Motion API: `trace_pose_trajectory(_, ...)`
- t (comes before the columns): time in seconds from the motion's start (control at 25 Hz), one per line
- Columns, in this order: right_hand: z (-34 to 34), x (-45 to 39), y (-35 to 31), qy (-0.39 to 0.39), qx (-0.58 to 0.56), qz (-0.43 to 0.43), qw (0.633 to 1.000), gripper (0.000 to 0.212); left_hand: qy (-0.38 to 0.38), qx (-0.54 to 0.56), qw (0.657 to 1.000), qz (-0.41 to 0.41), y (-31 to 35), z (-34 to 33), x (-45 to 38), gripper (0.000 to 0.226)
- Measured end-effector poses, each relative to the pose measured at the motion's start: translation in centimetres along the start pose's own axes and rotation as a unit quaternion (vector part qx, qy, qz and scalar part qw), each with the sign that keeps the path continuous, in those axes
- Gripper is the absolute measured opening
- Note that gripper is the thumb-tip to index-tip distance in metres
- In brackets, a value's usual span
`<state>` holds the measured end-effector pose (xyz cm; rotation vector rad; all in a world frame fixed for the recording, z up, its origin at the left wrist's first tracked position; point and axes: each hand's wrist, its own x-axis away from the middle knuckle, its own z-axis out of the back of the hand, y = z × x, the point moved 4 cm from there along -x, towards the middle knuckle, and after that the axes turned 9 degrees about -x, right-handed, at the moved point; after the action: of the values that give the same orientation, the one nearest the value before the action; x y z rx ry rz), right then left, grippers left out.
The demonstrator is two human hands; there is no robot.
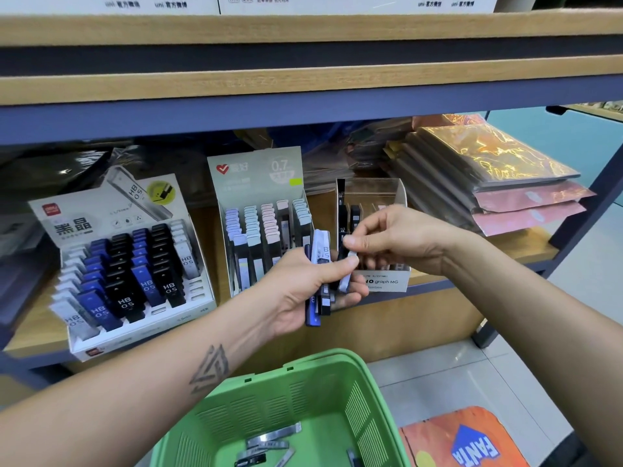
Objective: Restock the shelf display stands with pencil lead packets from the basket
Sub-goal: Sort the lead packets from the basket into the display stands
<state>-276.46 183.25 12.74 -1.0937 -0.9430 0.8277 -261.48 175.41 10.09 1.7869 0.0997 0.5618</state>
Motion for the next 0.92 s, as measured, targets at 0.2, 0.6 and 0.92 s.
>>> trace_pose_trajectory(0.2,1.0,-0.2,-0.1,0.028,-0.168,0.021,0.985,0.018,0.007,0.009,1.000,-0.004,0.2,0.7,0.5,0.014)
trace_pose_trajectory(0.6,-0.2,-0.4,0.1,0.007,-0.187,0.042,0.981,0.030,0.092,-0.035,0.993,-0.057,0.8,1.8,0.4,0.011)
trace_pose_trajectory(0.92,1.2,-0.2,-0.2,0.056,-0.096,0.110,0.988,0.029,0.133,-0.061,0.987,-0.072,0.8,1.6,0.2,0.018)
